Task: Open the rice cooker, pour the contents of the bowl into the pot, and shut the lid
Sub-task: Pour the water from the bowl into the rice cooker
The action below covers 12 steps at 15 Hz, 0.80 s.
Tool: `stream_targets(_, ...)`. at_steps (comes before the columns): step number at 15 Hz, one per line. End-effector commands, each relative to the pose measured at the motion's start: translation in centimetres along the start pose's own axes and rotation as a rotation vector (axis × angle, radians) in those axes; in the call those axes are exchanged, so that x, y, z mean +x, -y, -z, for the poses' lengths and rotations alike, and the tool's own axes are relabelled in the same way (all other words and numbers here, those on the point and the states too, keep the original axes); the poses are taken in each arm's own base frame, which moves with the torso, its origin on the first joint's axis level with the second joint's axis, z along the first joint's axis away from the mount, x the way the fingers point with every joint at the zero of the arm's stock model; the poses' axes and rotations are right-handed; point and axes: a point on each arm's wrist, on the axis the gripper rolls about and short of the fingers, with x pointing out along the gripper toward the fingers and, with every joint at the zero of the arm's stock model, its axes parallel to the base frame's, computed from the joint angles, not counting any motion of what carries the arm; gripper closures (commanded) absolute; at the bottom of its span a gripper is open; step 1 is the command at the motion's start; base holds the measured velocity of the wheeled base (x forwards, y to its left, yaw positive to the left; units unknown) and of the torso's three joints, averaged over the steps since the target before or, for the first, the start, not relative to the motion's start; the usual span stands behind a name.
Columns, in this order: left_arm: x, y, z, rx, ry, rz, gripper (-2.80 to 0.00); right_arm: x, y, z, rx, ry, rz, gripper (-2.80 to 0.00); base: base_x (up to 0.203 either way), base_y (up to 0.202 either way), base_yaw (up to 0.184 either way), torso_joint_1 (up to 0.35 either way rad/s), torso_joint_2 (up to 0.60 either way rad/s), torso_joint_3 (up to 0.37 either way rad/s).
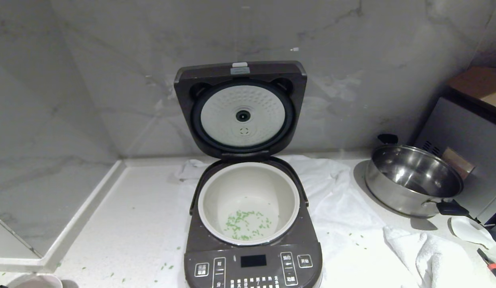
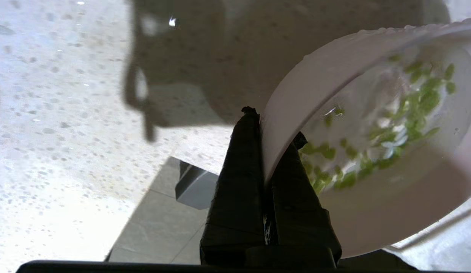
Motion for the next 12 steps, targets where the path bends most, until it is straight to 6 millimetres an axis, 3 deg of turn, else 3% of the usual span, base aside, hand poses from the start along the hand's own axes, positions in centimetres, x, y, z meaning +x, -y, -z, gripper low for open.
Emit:
stream_targets(1,-0.7,1.5,-0.3,0.039,0.013,0.004,0.00,0.0,0.0,0.0,-0.001,0.000,-0.001,0.00,0.000,0.000,0.000,0.000,0.00,0.000)
stream_targets(6,-1.6,4.5,-1.8,0.080,0.025,0.020,0.00,0.0,0.0,0.0,-0.001,0.000,-0.001,0.00,0.000,0.000,0.000,0.000,0.00,0.000)
stream_targets(12,-4.2,8.8,-4.0,0.102,0.026,0.104,0.00,0.0,0.0,0.0,-0.001,-0.001,-0.001,0.00,0.000,0.000,0.000,0.000,0.00,0.000)
